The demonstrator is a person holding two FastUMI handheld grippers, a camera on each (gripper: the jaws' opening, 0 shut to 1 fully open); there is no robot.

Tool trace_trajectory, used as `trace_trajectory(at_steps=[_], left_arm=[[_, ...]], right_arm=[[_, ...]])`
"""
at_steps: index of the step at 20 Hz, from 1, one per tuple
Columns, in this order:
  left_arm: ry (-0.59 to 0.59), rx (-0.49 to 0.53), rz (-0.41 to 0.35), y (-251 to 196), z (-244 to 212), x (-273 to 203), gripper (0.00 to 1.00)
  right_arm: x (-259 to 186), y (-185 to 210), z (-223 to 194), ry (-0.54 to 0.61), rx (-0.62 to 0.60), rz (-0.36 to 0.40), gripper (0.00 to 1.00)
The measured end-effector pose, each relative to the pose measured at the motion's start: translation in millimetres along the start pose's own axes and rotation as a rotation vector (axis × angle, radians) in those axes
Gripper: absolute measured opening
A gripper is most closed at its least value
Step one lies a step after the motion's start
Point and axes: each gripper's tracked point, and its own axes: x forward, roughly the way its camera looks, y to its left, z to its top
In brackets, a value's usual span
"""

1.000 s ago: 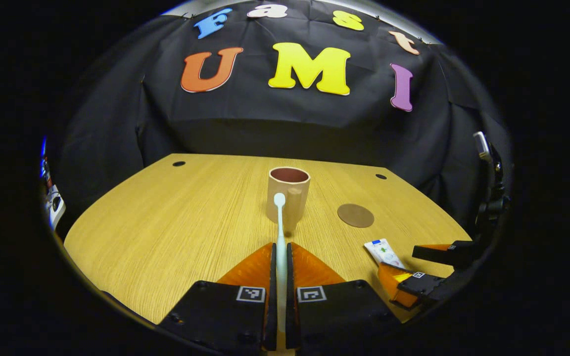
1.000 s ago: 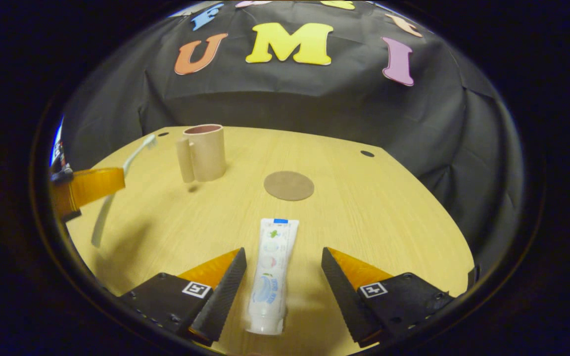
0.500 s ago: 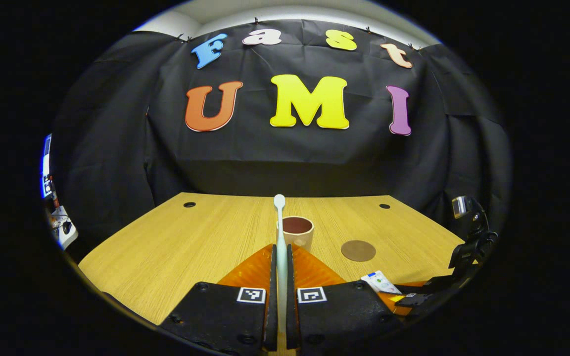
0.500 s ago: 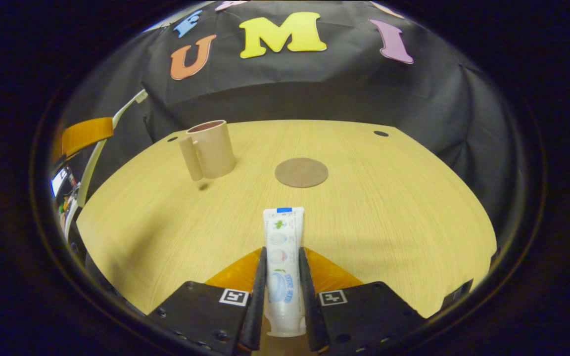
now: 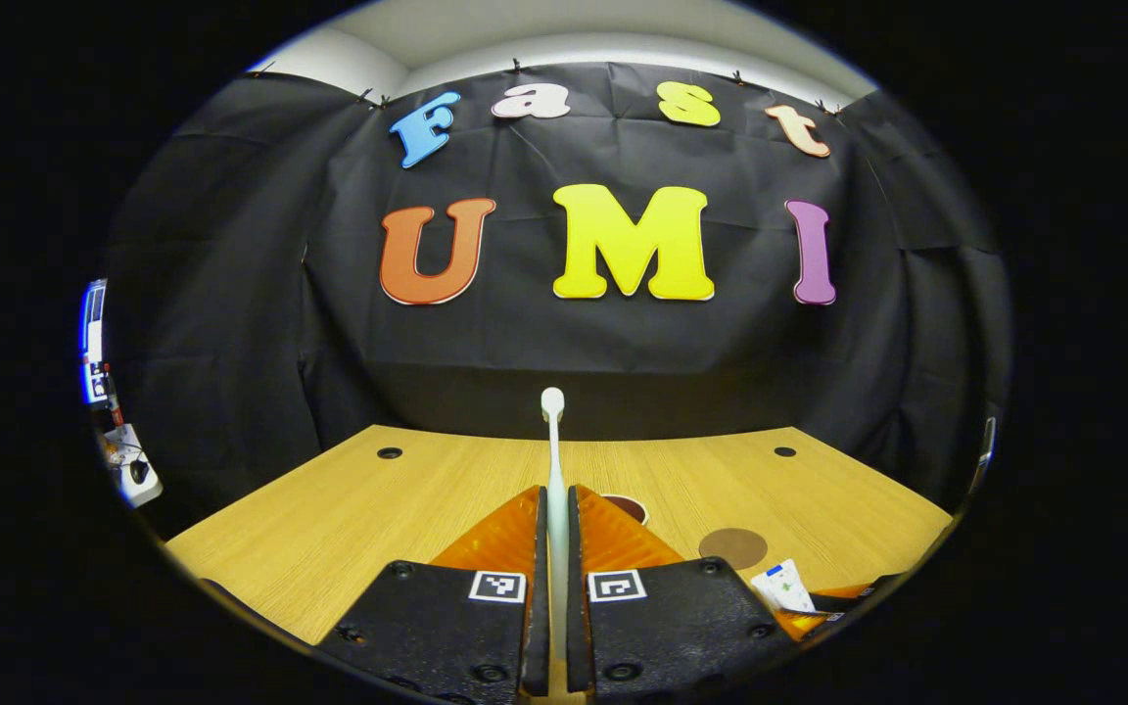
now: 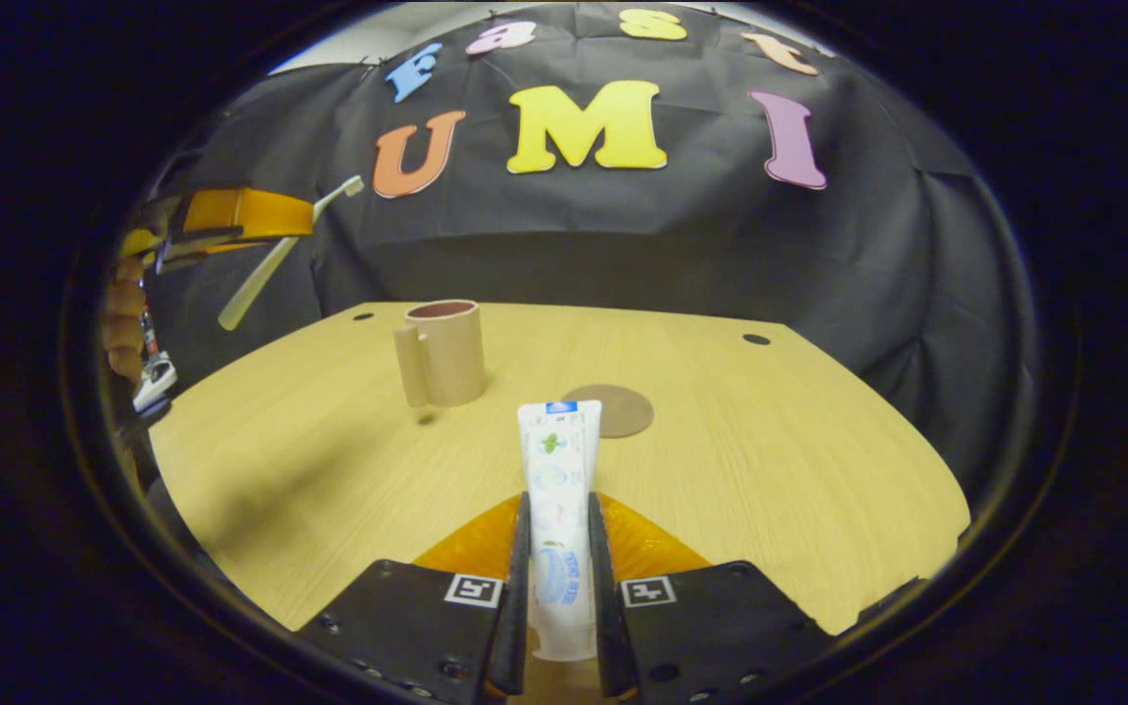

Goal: Put the toothbrush and toothpaste on the desktop into the cup, then pick up the cup and place it on the coaster on the desktop.

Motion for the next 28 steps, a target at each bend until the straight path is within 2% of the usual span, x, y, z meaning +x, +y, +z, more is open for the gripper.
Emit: trace_trajectory(at_steps=[2,7,8,9,13,19,20,21,28], left_arm=[[0.009,-0.014,-0.017,-9.0,1.0,13.4,0.09],[-0.018,0.002,-0.034,-22.1,17.5,50.2,0.09],[-0.029,0.005,-0.033,-23.6,21.4,57.4,0.09],[-0.031,0.005,-0.037,-25.5,22.2,64.5,0.09],[-0.017,-0.02,-0.063,-35.1,20.9,88.9,0.09],[-0.056,-0.01,-0.074,-41.3,24.0,115.8,0.09],[-0.066,0.003,-0.063,-39.3,24.6,121.4,0.03],[-0.063,0.014,-0.066,-40.0,21.9,126.2,0.09],[0.005,0.002,-0.068,-40.0,-4.4,141.6,0.11]], right_arm=[[-3.1,-1.6,16.7,-0.035,0.033,0.016,0.29],[-3.9,-11.8,53.4,-0.12,0.022,0.007,0.29],[-2.2,-13.6,59.0,-0.13,0.021,0.006,0.31],[-2.2,-15.3,60.1,-0.135,0.016,0.001,0.29],[10.4,-24.2,79.8,-0.149,0.016,0.0,0.29],[18.1,-27.6,90.4,-0.153,0.028,0.009,0.29],[19.2,-27.8,89.9,-0.15,0.027,0.011,0.29],[19.5,-27.9,89.9,-0.149,0.031,0.012,0.29],[24.5,-31.9,87.7,-0.135,0.045,0.01,0.29]])
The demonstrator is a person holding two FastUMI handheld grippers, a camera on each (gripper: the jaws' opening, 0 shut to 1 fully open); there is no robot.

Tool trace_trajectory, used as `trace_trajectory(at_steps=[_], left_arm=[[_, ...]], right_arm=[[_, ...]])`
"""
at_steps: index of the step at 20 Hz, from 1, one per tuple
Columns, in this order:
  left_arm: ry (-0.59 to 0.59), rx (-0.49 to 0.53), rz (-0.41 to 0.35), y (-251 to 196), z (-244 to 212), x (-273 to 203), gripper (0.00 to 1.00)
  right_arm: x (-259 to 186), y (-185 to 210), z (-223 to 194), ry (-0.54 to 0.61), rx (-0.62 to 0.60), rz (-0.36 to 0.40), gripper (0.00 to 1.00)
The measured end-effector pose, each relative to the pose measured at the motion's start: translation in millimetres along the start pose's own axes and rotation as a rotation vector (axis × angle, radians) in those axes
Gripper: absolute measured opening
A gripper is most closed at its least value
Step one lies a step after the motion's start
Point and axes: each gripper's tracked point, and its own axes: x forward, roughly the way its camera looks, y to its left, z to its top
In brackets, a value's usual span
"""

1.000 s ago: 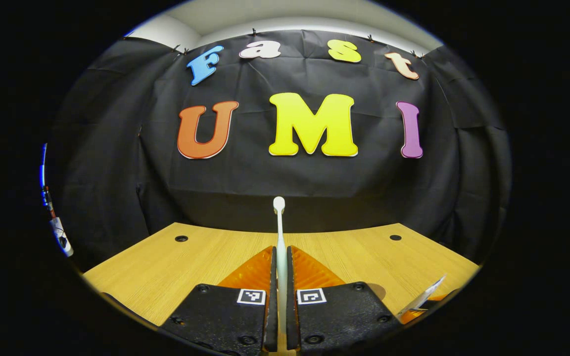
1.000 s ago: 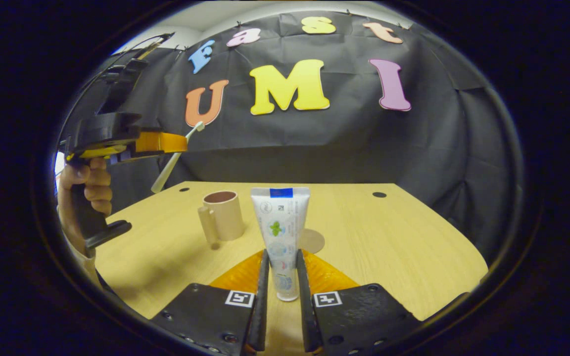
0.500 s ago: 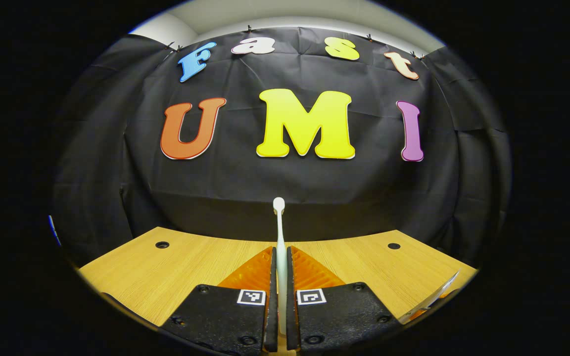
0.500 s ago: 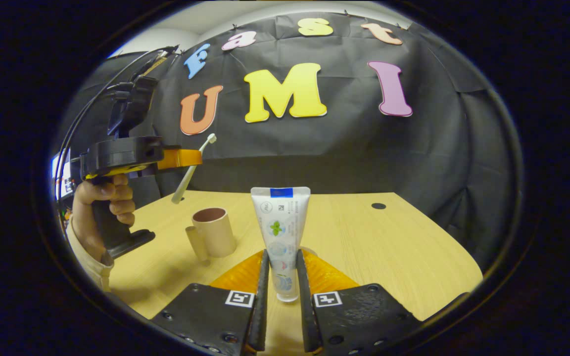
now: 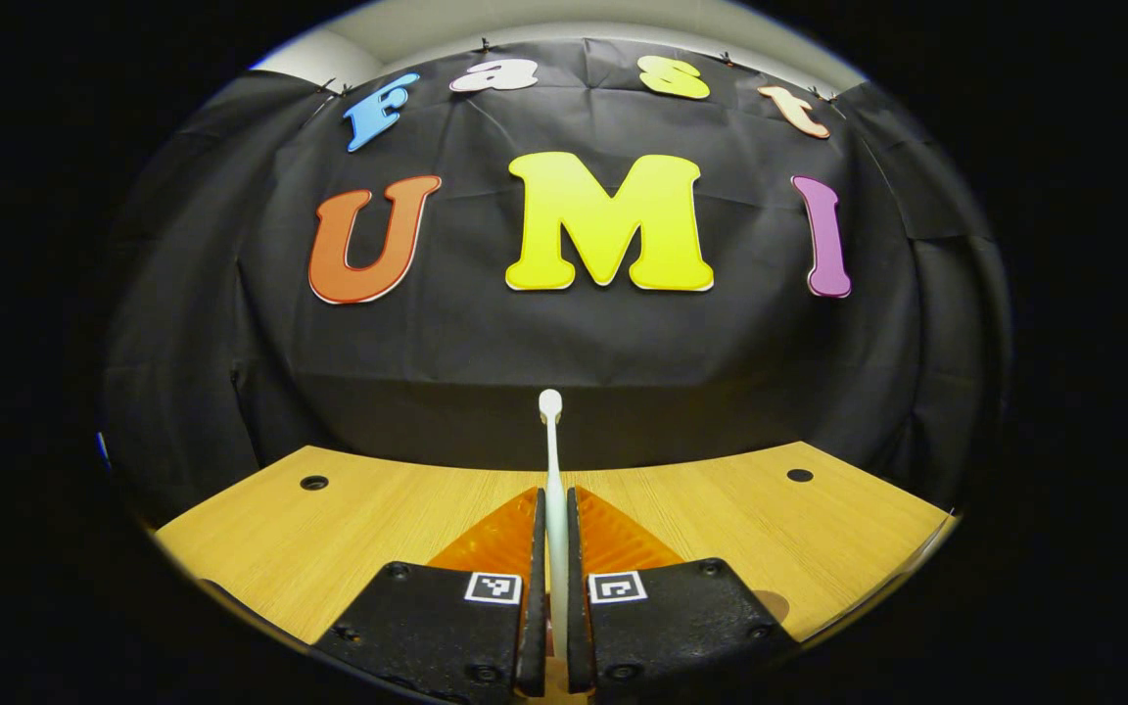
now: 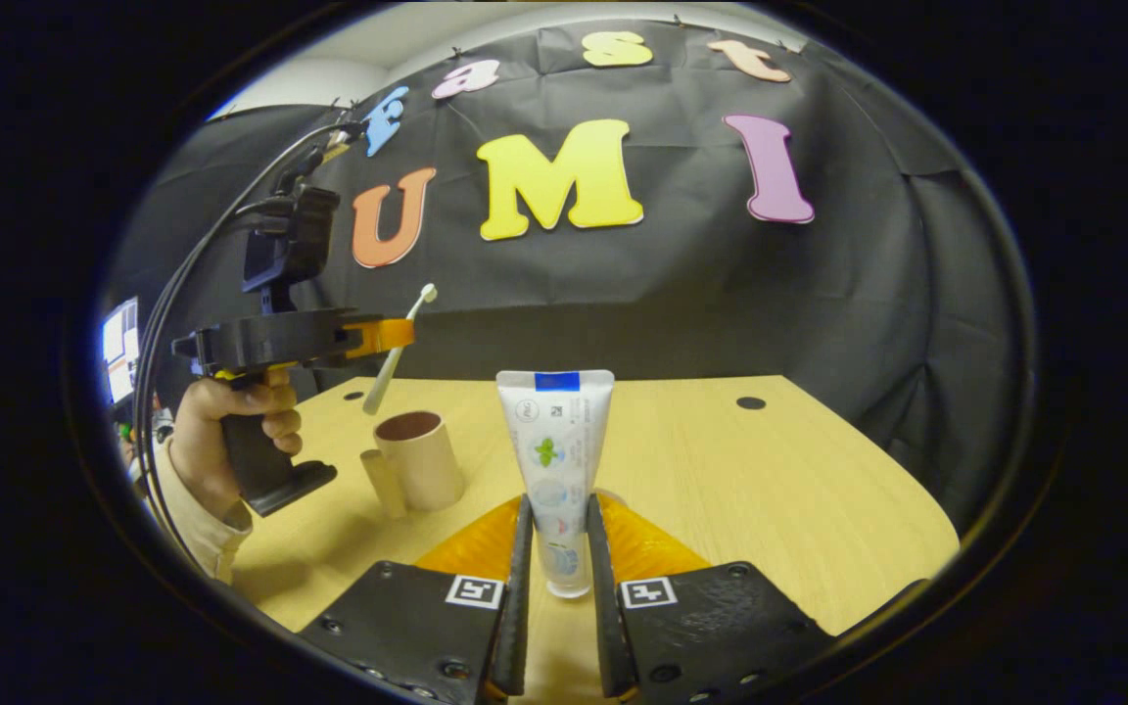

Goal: Put the toothbrush and toothpaste on the desktop into the cup, then pick up the cup and place it on the coaster on the desktop.

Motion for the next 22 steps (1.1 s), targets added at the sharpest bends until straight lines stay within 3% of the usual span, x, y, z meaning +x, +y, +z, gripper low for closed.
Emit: trace_trajectory(at_steps=[5,6,7,9,12,13,14,22], left_arm=[[0.056,-0.053,-0.033,-1.9,-17.8,-0.5,0.17],[0.058,-0.068,-0.048,-3.0,-17.2,-2.1,0.26],[0.059,-0.079,-0.065,-5.7,-19.4,-2.6,0.47],[0.066,-0.074,-0.081,-6.4,-19.0,-6.0,0.6],[0.062,-0.038,-0.064,1.3,-20.0,-10.0,0.68],[0.068,-0.03,-0.059,4.3,-21.4,-12.0,0.78],[0.069,-0.024,-0.04,8.9,-23.0,-13.1,0.83],[0.055,-0.053,0.011,42.2,-23.0,-28.7,0.95]], right_arm=[[1.2,2.4,-1.1,0.013,0.006,-0.001,0.29],[1.2,4.0,-2.3,0.015,0.005,0.0,0.29],[1.4,5.0,-2.8,0.017,0.005,0.001,0.29],[1.7,6.5,-3.4,0.02,0.002,-0.002,0.29],[3.0,10.8,-3.9,0.022,0.003,-0.004,0.29],[3.5,13.4,-3.7,0.025,0.003,-0.002,0.29],[4.7,15.5,-3.4,0.025,0.002,0.001,0.29],[5.8,39.7,25.0,-0.015,-0.017,0.019,0.29]])
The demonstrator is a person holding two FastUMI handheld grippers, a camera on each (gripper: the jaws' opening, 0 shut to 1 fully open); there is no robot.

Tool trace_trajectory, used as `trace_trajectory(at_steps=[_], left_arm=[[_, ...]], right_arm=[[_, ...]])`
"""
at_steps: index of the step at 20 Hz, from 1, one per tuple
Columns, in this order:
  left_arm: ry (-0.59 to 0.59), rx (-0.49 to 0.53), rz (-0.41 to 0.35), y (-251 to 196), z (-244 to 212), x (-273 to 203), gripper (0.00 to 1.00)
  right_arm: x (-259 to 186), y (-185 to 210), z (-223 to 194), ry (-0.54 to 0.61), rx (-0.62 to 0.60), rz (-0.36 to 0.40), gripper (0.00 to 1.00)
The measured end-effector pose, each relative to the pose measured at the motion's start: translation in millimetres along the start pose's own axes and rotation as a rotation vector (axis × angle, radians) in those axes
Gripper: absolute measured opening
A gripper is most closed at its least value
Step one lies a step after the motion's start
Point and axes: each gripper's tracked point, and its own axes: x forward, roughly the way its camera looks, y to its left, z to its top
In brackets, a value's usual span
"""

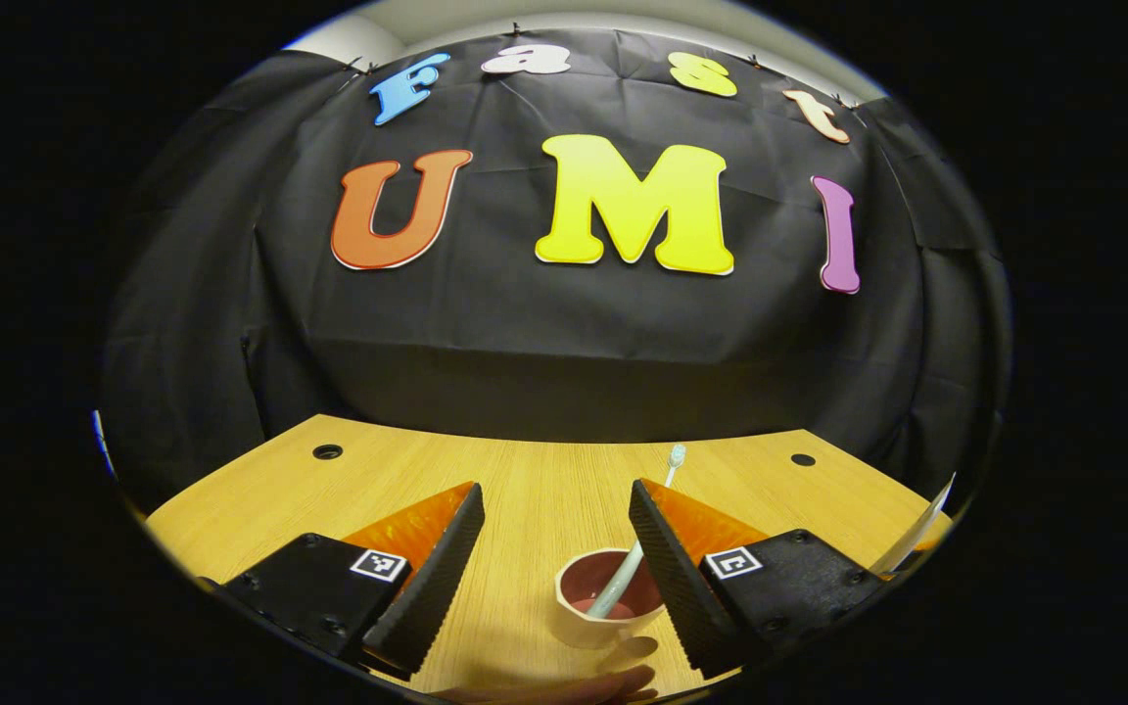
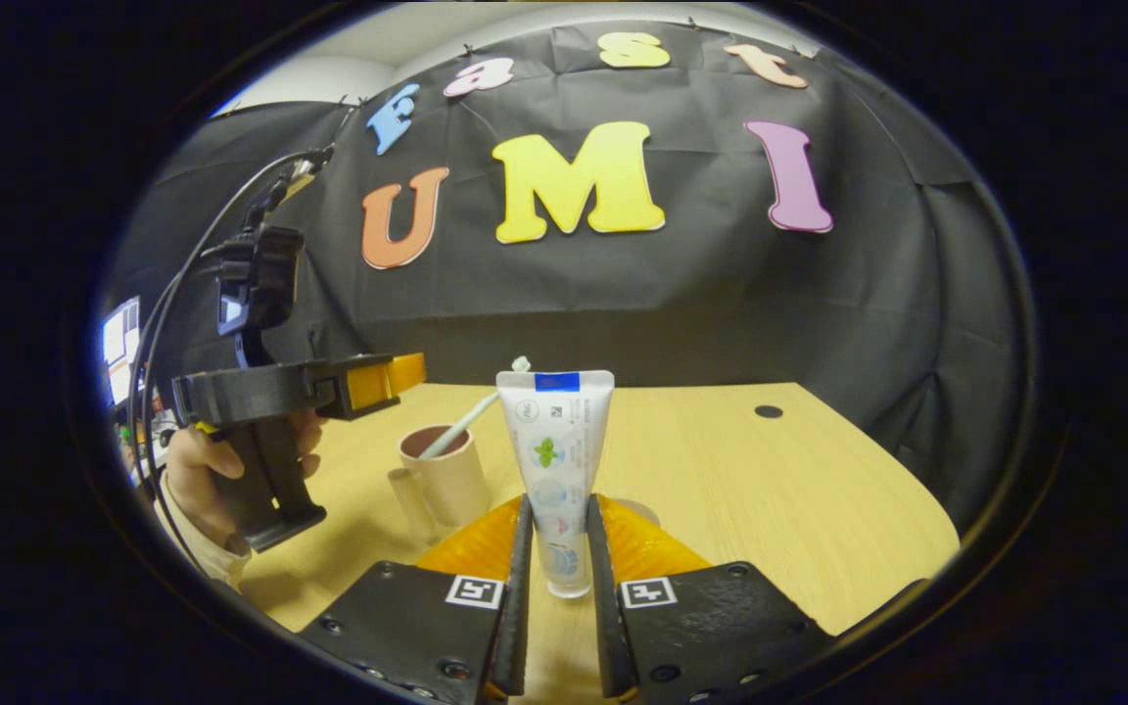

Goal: Put the toothbrush and toothpaste on the desktop into the cup, then pick up the cup and place it on the coaster on the desktop.

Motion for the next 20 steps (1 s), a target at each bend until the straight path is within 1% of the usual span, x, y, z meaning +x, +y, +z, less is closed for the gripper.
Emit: trace_trajectory(at_steps=[1,7,8,9,11,12,13,14,15,16,17,18,19,20], left_arm=[[-0.002,0.001,0.007,4.8,0.1,-3.4,0.97],[0.003,0.021,0.029,29.9,-9.7,-25.9,0.97],[0.006,0.019,0.036,34.1,-11.4,-29.6,0.97],[0.007,0.016,0.034,37.0,-14.7,-34.5,0.97],[0.008,0.013,0.04,44.6,-18.6,-42.1,0.98],[0.006,0.017,0.044,47.9,-20.8,-46.9,0.97],[-0.004,0.023,0.052,51.9,-21.0,-51.1,1.0],[-0.008,0.026,0.055,54.3,-21.4,-55.0,1.0],[-0.009,0.026,0.055,55.8,-24.4,-57.9,0.97],[-0.013,0.026,0.058,57.3,-25.5,-60.0,0.97],[-0.018,0.028,0.058,58.9,-27.1,-61.6,0.97],[-0.017,0.037,0.06,59.4,-27.7,-63.1,1.0],[-0.016,0.043,0.069,62.2,-30.1,-62.6,0.97],[-0.01,0.041,0.072,64.3,-31.9,-62.3,0.97]], right_arm=[[0.2,5.0,7.8,-0.01,-0.003,0.006,0.29],[9.6,43.2,56.2,-0.092,-0.029,0.048,0.29],[12.7,49.8,63.5,-0.108,-0.035,0.055,0.31],[16.9,56.5,72.1,-0.12,-0.039,0.061,0.29],[25.2,73.9,83.8,-0.137,-0.039,0.085,0.29],[29.7,82.7,88.0,-0.141,-0.043,0.1,0.28],[36.1,90.2,92.0,-0.144,-0.049,0.111,0.28],[42.9,96.5,95.3,-0.145,-0.053,0.118,0.29],[50.4,103.3,97.6,-0.145,-0.057,0.13,0.28],[58.0,110.3,98.3,-0.143,-0.057,0.145,0.29],[65.6,115.9,99.5,-0.142,-0.051,0.158,0.29],[74.0,119.7,100.4,-0.138,-0.039,0.167,0.29],[82.3,124.3,100.1,-0.128,-0.029,0.176,0.28],[89.3,129.1,97.6,-0.119,-0.025,0.183,0.29]])
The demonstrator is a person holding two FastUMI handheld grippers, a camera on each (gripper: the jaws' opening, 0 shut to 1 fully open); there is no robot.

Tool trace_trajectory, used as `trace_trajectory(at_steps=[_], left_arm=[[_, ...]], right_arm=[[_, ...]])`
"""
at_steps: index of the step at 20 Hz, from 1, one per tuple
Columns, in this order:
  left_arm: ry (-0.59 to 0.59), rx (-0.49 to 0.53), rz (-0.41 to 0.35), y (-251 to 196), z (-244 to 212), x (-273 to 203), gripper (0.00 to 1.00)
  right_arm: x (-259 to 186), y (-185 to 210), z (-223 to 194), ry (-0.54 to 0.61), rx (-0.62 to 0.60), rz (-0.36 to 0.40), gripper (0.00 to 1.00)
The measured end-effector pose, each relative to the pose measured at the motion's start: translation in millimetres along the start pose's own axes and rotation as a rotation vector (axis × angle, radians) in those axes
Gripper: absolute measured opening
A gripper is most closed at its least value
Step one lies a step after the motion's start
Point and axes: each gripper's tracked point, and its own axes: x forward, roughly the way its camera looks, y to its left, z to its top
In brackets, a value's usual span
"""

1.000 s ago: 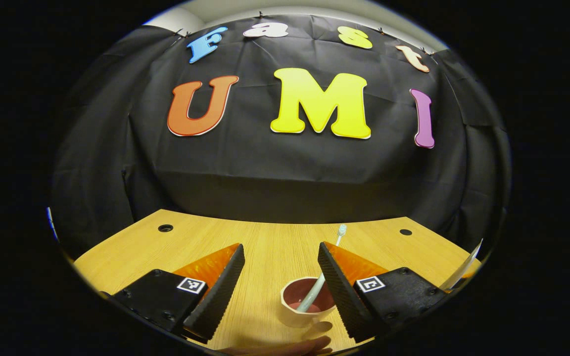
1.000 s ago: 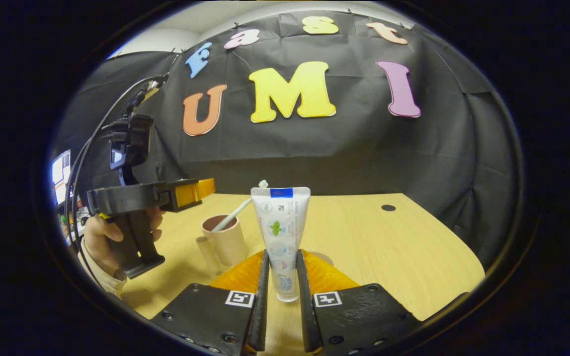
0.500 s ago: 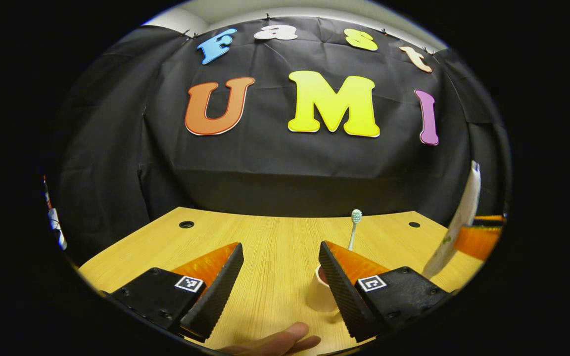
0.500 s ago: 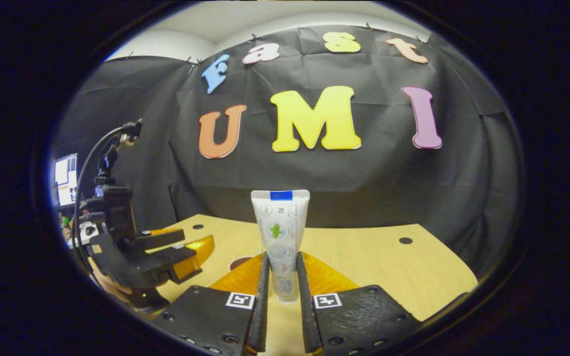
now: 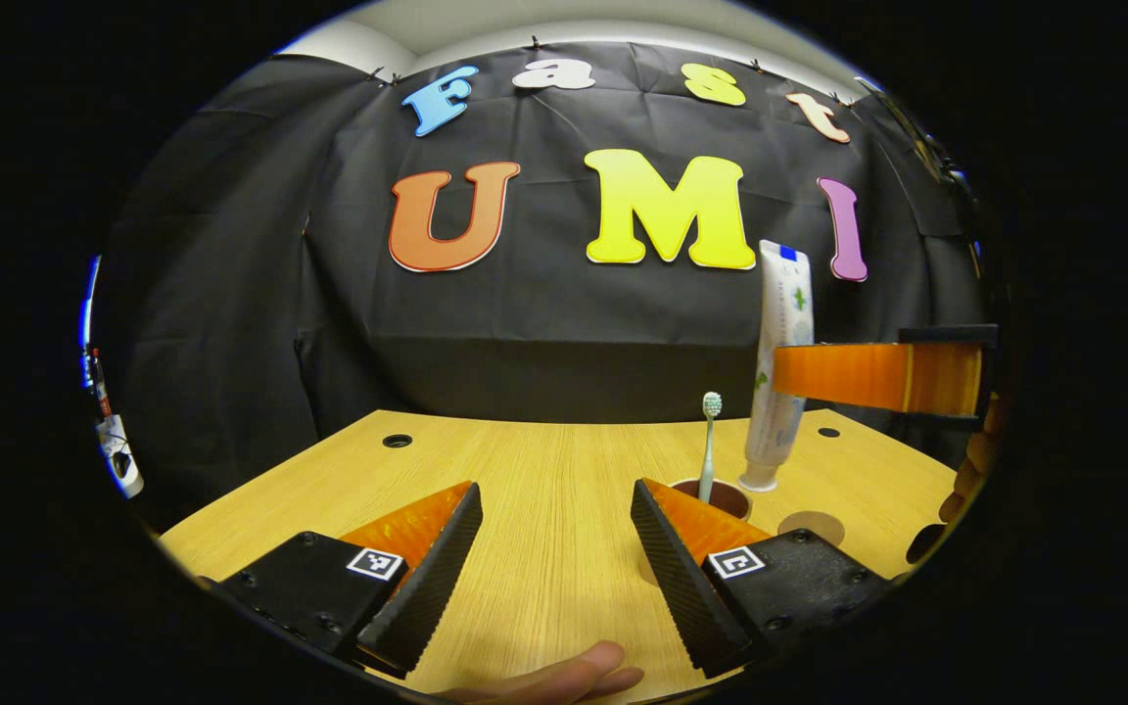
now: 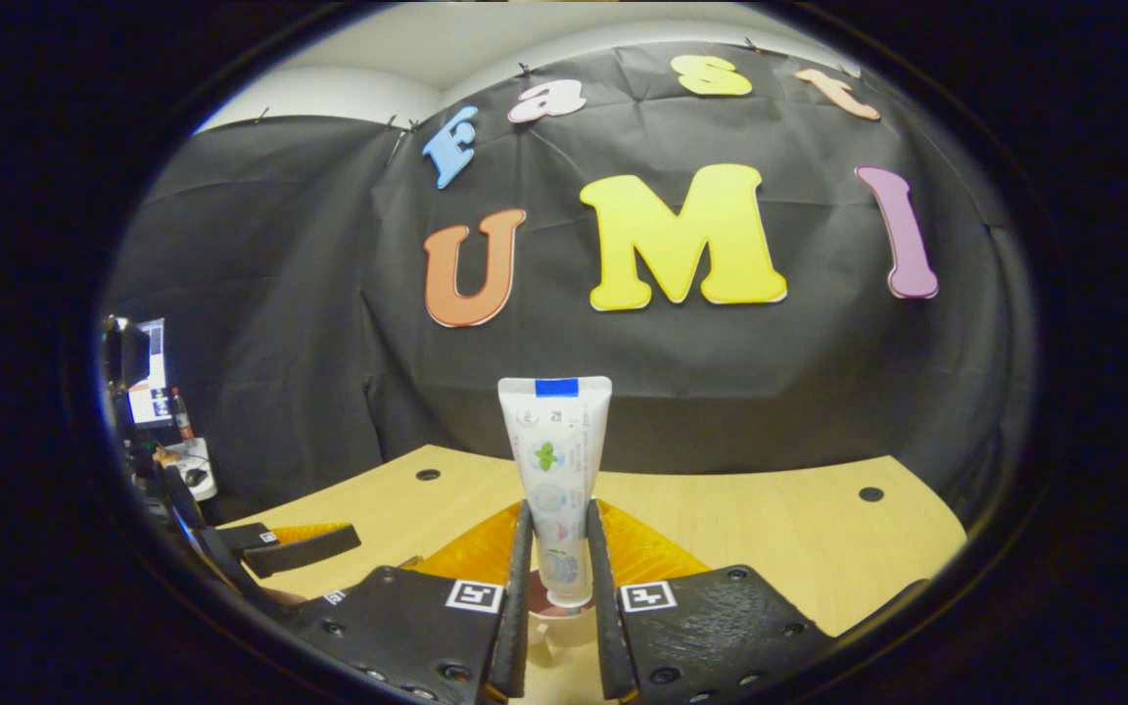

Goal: Put the toothbrush and toothpaste on the desktop into the cup, then pick up the cup and place it on the coaster on the desktop.

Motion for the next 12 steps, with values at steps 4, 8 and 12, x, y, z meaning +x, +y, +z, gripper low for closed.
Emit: trace_trajectory(at_steps=[4,8,12], left_arm=[[0.03,-0.031,-0.024,-6.4,-13.2,4.0,0.97],[0.049,-0.011,-0.033,-13.4,-18.8,6.7,0.98],[0.047,-0.009,-0.046,-22.8,-19.8,7.8,0.98]], right_arm=[[24.5,0.2,-13.0,0.024,-0.025,-0.011,0.32],[23.7,-5.6,-8.5,0.004,-0.015,-0.019,0.38],[11.3,-13.2,-4.1,-0.005,-0.02,-0.028,0.39]])
